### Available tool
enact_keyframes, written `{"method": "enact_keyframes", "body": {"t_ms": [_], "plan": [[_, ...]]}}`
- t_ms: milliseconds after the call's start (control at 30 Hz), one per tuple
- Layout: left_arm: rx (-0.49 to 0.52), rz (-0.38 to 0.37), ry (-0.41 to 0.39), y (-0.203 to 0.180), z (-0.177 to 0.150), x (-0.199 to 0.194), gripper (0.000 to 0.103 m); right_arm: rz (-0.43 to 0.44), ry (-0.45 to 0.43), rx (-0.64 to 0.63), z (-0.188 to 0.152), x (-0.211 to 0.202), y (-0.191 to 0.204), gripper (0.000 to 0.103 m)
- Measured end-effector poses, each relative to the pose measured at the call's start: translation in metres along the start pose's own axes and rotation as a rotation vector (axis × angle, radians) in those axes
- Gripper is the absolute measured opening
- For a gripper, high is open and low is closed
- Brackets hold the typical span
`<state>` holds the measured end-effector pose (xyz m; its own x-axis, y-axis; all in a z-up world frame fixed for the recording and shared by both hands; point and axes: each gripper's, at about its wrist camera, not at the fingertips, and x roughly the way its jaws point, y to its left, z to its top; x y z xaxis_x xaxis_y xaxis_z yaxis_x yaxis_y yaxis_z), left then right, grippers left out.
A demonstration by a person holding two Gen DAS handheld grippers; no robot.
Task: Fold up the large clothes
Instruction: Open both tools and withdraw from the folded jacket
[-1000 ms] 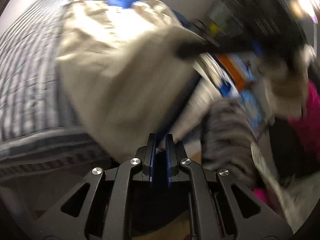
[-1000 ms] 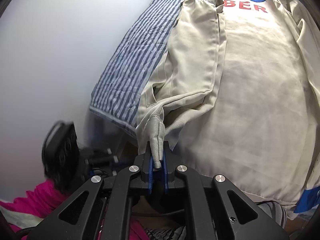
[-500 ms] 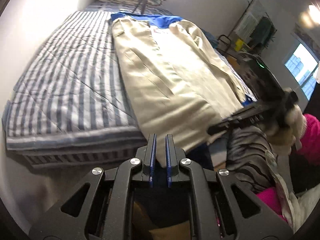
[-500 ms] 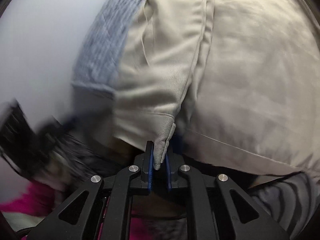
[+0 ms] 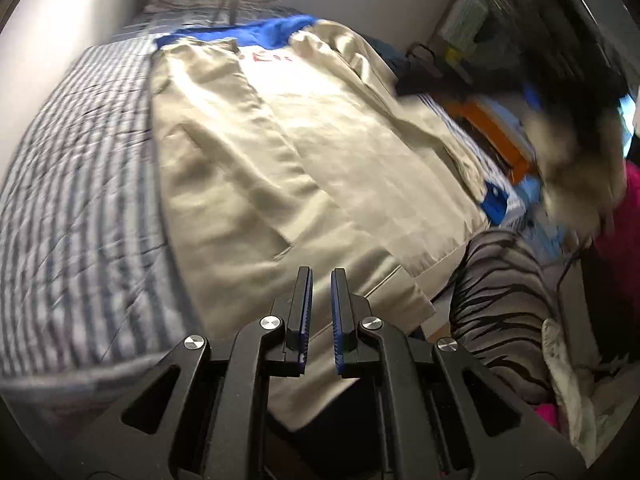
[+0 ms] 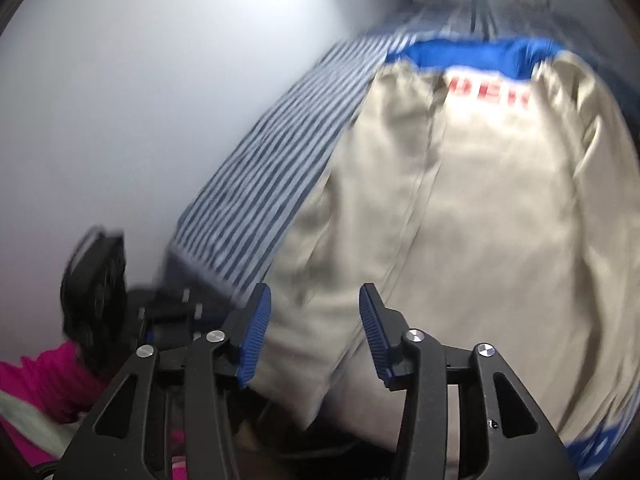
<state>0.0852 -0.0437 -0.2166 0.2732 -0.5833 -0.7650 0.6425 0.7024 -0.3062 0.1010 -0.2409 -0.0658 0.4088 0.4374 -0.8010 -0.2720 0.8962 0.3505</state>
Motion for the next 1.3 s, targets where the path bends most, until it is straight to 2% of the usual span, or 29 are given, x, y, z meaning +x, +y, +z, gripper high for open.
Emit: {"method": "enact_keyframes", "body": {"t_ms": [167,300,467,567,633,667,700,733,833,967,1000,1067,1100,1167,1200,1300], "plan": [[0.113,-0.032,0.114,-0.019,-0.003,0.038,0.006,-0.043,-0.065,0.046,0.059,0.033,-0.040,0.045],[0.160,-0.041,0.186,-0.021,-0.016,0.058,0.006,-0.113,-0.108,-0.002,0.105,0.069,-0.067,0.059],[0.164,-0.051,0.180,-0.021,-0.019,0.053,0.006,-0.091,-0.134,0.102,0.147,0.115,-0.110,0.059],[0.187,-0.043,0.152,-0.028,-0.016,0.038,0.006,-0.093,-0.122,0.167,0.163,0.147,-0.130,0.059],[0.202,-0.038,0.128,-0.031,-0.015,0.028,0.006,-0.062,-0.104,0.198,0.170,0.165,-0.136,0.059],[0.200,-0.035,0.119,-0.031,-0.012,0.025,0.006,-0.054,-0.101,0.201,0.172,0.169,-0.136,0.048],[0.194,-0.030,0.109,-0.029,-0.011,0.022,0.006,-0.065,-0.078,0.199,0.175,0.177,-0.134,0.021],[0.188,-0.021,0.104,-0.027,-0.009,0.021,0.006,-0.086,-0.051,0.202,0.177,0.183,-0.134,0.011],[0.176,-0.006,0.117,-0.019,-0.010,0.026,0.006,-0.133,-0.051,0.179,0.177,0.188,-0.133,0.010],[0.158,0.006,0.165,-0.013,-0.021,0.045,0.006,-0.252,-0.005,0.094,0.174,0.206,-0.122,0.011],[0.159,0.005,0.163,-0.013,-0.023,0.045,0.006,-0.281,0.005,0.070,0.176,0.203,-0.116,0.016],[0.160,0.001,0.152,-0.014,-0.023,0.042,0.006,-0.326,-0.025,0.039,0.179,0.190,-0.108,0.020],[0.156,-0.002,0.142,-0.015,-0.022,0.039,0.006,-0.345,-0.078,0.028,0.182,0.176,-0.102,0.020],[0.146,-0.007,0.130,-0.012,-0.023,0.032,0.006,-0.311,-0.166,0.026,0.187,0.155,-0.093,0.020],[0.140,-0.009,0.125,-0.011,-0.023,0.030,0.006,-0.264,-0.216,0.022,0.191,0.146,-0.086,0.020],[0.119,-0.011,0.122,-0.008,-0.024,0.029,0.006,-0.189,-0.223,-0.002,0.203,0.154,-0.074,0.020]]}}
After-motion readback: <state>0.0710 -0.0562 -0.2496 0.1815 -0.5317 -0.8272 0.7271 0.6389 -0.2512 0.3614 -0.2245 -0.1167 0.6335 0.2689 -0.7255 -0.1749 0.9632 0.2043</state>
